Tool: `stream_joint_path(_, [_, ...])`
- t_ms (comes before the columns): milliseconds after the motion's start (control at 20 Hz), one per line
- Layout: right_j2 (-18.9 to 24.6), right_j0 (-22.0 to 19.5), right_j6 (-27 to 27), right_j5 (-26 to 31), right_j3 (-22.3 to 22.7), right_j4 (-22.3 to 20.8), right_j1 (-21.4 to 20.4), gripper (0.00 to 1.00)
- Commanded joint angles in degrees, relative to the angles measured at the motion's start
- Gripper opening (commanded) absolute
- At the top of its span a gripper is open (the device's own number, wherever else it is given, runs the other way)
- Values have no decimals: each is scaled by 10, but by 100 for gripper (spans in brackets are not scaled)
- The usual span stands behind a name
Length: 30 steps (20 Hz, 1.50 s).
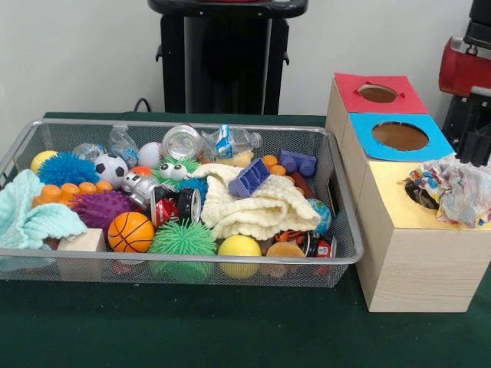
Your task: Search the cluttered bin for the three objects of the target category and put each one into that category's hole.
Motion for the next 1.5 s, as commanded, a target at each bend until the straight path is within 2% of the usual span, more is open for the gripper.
stream_joint_path(50, [22,13,166,36,51,15,4,0])
stream_joint_path(300, [26,17,163,24,66,19,3,0])
stream_joint_path(650, [24,10,158,-10,58,17,25,0])
stream_joint_path(1000, [8,11,160,2,47,8,32,0])
stream_joint_path(1500, [15,17,165,-1,62,12,44,0])
